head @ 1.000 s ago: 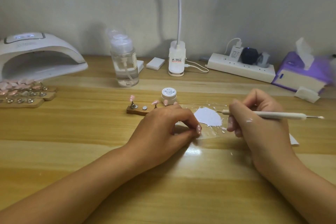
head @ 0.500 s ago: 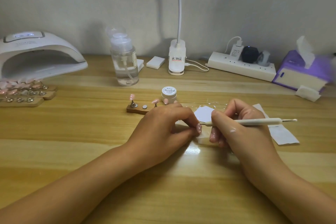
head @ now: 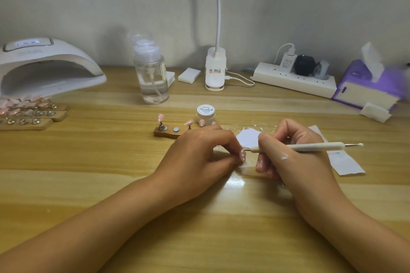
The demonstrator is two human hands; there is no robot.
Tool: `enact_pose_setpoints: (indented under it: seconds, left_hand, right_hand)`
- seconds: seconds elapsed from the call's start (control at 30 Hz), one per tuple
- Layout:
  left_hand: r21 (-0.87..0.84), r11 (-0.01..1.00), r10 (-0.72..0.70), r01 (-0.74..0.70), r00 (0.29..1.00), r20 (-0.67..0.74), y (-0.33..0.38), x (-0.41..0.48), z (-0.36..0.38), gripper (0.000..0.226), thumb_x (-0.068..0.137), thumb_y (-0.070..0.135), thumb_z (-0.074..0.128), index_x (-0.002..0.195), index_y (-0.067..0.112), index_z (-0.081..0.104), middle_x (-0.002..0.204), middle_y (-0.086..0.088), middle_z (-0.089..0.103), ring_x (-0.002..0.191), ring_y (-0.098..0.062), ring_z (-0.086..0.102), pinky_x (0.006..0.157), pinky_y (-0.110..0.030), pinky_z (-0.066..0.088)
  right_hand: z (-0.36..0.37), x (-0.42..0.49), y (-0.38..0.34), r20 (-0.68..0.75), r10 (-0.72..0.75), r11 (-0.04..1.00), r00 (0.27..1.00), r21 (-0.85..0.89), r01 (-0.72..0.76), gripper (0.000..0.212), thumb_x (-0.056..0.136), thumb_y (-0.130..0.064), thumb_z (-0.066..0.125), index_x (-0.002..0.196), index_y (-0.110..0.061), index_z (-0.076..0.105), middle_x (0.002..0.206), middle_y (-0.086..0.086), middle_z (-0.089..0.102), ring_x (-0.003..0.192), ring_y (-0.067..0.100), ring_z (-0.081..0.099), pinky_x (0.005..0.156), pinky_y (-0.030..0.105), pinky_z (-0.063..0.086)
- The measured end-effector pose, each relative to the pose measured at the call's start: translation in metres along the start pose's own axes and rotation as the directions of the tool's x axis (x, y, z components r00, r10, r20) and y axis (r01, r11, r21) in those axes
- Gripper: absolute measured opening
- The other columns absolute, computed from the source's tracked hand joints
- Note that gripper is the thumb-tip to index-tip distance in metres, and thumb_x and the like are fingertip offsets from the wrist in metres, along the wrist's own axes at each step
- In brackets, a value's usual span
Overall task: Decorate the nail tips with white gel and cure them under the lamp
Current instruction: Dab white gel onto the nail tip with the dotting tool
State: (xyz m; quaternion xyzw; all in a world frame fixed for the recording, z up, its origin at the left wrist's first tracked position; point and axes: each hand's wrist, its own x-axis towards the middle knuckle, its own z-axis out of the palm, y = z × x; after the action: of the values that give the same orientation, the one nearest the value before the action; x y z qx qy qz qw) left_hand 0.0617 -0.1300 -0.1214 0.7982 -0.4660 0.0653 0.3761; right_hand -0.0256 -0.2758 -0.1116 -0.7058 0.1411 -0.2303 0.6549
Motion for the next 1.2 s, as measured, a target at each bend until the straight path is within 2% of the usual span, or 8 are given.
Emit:
enact_pose_setpoints:
  seconds: [0.13, 0.3, 0.53, 0.67, 0.77, 0.87, 1.0, 1.2]
  left_hand:
    - [0.001, 1.000, -0.003, 0.003, 1.000, -0.001, 0.0001, -0.0001, 0.0000, 0.013, 0.082, 0.018, 0.078, 0.079, 0.029, 0.072, 0.068, 0.034, 0.053, 0.064, 0.019, 0.050, 0.084, 0.001, 0.024]
    - [-0.001, 1.000, -0.001, 0.001, 1.000, -0.003, -0.0003, -0.0005, 0.0005, 0.014, 0.081, 0.017, 0.078, 0.080, 0.029, 0.072, 0.065, 0.031, 0.053, 0.064, 0.019, 0.050, 0.085, 0.005, 0.020]
    - [-0.047, 0.999, -0.002, 0.002, 1.000, 0.005, -0.0010, -0.0002, 0.0002, 0.011, 0.082, 0.016, 0.078, 0.081, 0.025, 0.072, 0.065, 0.031, 0.055, 0.064, 0.018, 0.050, 0.076, -0.001, 0.028]
    - [-0.012, 1.000, 0.008, -0.008, 1.000, -0.004, 0.0000, 0.0001, -0.0002, 0.012, 0.082, 0.015, 0.078, 0.081, 0.025, 0.072, 0.064, 0.042, 0.051, 0.064, 0.020, 0.049, 0.085, 0.003, 0.022]
    - [-0.019, 1.000, 0.005, -0.005, 1.000, 0.001, -0.0001, 0.0002, 0.0001, 0.011, 0.082, 0.015, 0.077, 0.081, 0.025, 0.072, 0.062, 0.042, 0.051, 0.063, 0.020, 0.049, 0.086, -0.003, 0.025]
    - [-0.031, 0.999, -0.008, 0.008, 1.000, 0.005, -0.0005, 0.0000, 0.0001, 0.011, 0.083, 0.016, 0.077, 0.081, 0.026, 0.072, 0.065, 0.037, 0.054, 0.064, 0.018, 0.050, 0.083, -0.003, 0.028]
    - [-0.035, 0.999, -0.013, 0.013, 1.000, 0.010, -0.0004, -0.0001, -0.0002, 0.010, 0.083, 0.016, 0.077, 0.081, 0.025, 0.073, 0.063, 0.033, 0.055, 0.063, 0.019, 0.050, 0.077, -0.001, 0.028]
    - [-0.015, 1.000, -0.004, 0.004, 1.000, 0.004, 0.0003, -0.0003, -0.0003, 0.009, 0.083, 0.016, 0.077, 0.082, 0.025, 0.073, 0.062, 0.042, 0.051, 0.064, 0.020, 0.049, 0.083, 0.003, 0.023]
  right_hand:
    - [0.0006, -0.0004, -0.0007, 0.000, -0.001, 1.000, 1.000, -0.017, 0.001, 0.025, 0.081, -0.003, 0.060, 0.064, -0.009, 0.041, 0.045, 0.012, 0.059, 0.036, 0.008, 0.046, 0.037, 0.012, 0.033]
    - [0.0004, -0.0002, -0.0036, -0.051, 0.012, 0.996, 0.999, 0.093, -0.007, 0.032, 0.081, 0.002, 0.058, 0.061, -0.013, 0.038, 0.042, 0.012, 0.053, 0.032, 0.008, 0.043, 0.035, 0.013, 0.031]
    - [0.0000, 0.0003, -0.0004, -0.008, 0.019, 1.000, 1.000, -0.003, -0.020, 0.038, 0.078, 0.002, 0.060, 0.052, -0.019, 0.042, 0.040, 0.011, 0.051, 0.032, 0.009, 0.042, 0.035, 0.013, 0.030]
    - [0.0004, 0.0008, -0.0002, 0.021, 0.040, 0.999, 0.999, -0.012, -0.040, 0.020, 0.065, -0.015, 0.058, 0.052, -0.021, 0.045, 0.041, 0.011, 0.055, 0.033, 0.011, 0.043, 0.036, 0.014, 0.032]
    - [-0.0008, 0.0017, 0.0015, 0.023, 0.033, 0.999, 0.999, -0.029, -0.032, 0.029, 0.073, -0.008, 0.062, 0.053, -0.021, 0.046, 0.043, 0.012, 0.058, 0.035, 0.011, 0.044, 0.037, 0.017, 0.035]
    - [-0.0005, 0.0014, 0.0007, 0.031, 0.021, 0.999, 0.999, -0.036, -0.020, 0.029, 0.073, -0.008, 0.063, 0.053, -0.022, 0.047, 0.044, 0.013, 0.058, 0.036, 0.010, 0.046, 0.039, 0.016, 0.036]
    - [-0.0008, 0.0007, 0.0004, 0.020, 0.003, 1.000, 1.000, -0.022, -0.002, 0.033, 0.077, 0.000, 0.058, 0.054, -0.018, 0.044, 0.042, 0.013, 0.056, 0.034, 0.010, 0.045, 0.037, 0.015, 0.034]
    - [-0.0016, 0.0003, 0.0011, 0.014, -0.012, 0.999, 1.000, -0.050, 0.012, 0.040, 0.078, 0.005, 0.058, 0.050, -0.019, 0.042, 0.037, 0.008, 0.049, 0.032, 0.012, 0.040, 0.036, 0.015, 0.030]
